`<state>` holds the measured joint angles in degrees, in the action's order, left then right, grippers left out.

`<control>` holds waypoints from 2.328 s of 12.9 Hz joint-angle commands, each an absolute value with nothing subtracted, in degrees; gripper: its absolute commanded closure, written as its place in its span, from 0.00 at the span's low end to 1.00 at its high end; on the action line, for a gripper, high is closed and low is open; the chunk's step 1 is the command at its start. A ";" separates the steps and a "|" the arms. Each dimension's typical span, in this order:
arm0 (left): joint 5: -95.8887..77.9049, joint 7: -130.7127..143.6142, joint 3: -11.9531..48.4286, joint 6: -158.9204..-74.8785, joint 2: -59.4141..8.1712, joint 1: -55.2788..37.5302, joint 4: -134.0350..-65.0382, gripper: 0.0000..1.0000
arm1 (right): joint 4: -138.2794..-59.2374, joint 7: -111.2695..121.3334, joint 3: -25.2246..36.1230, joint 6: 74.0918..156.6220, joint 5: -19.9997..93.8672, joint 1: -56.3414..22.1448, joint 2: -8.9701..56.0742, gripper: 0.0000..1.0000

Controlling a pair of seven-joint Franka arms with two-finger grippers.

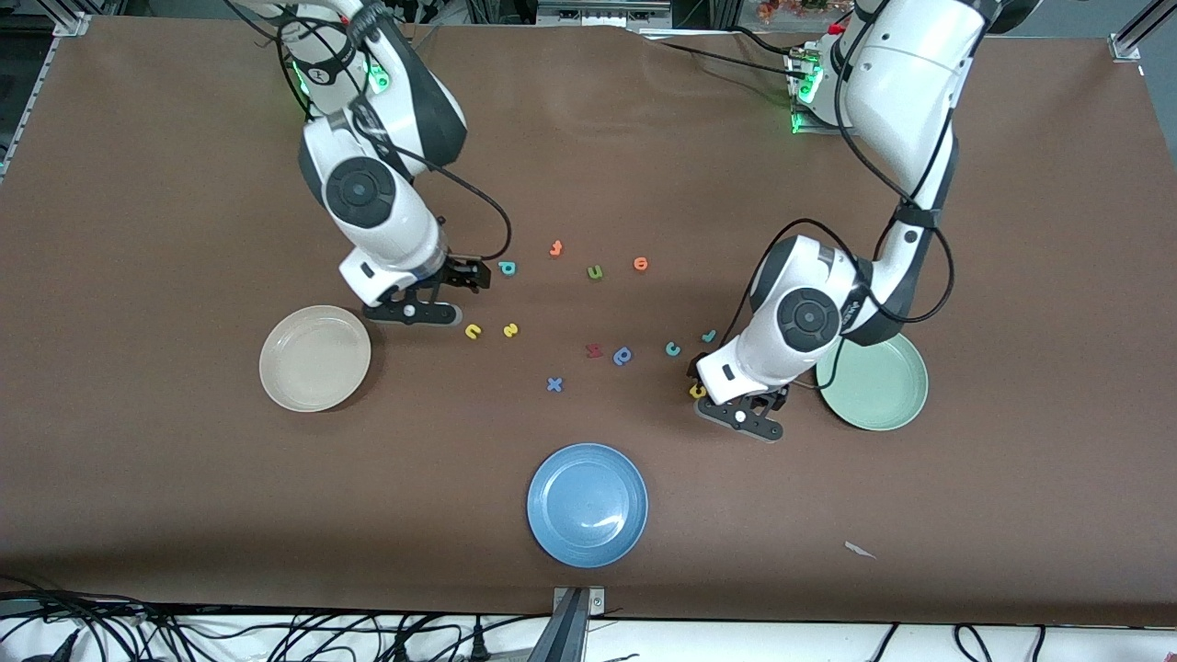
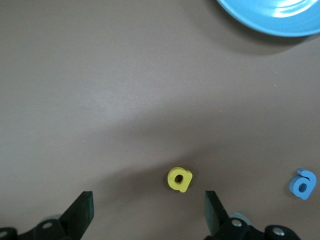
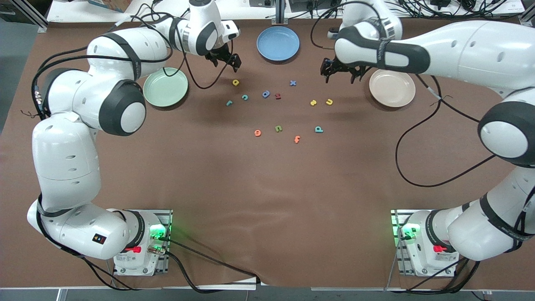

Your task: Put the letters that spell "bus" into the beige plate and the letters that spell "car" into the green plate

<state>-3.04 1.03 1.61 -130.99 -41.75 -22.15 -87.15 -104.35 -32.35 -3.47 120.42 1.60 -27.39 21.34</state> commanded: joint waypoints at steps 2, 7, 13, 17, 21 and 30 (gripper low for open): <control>-1.85 0.79 0.97 -132.09 -44.90 -23.81 -85.60 0.34 | -103.80 -34.37 -2.90 127.33 1.76 -32.77 27.23 0.00; -1.85 0.79 0.97 -136.76 -47.02 -24.78 -86.48 0.36 | -103.18 -28.16 -2.81 132.61 1.58 -33.14 32.60 0.00; -1.85 0.70 0.97 -137.64 -47.29 -24.96 -87.63 0.61 | -97.22 -23.29 -2.81 134.38 2.20 -32.52 39.89 0.02; -1.93 0.70 0.97 -136.67 -46.67 -24.26 -87.54 0.95 | -96.06 -22.94 -2.90 134.65 2.20 -32.70 41.31 0.10; -1.93 -1.56 0.61 -124.49 -39.84 -20.94 -86.66 0.95 | -96.15 -23.38 -2.99 135.44 2.37 -33.05 41.40 0.26; -0.19 -16.17 0.44 -119.25 -37.71 -6.16 -93.50 0.91 | -96.59 -21.36 -2.90 135.18 2.46 -31.99 41.22 0.53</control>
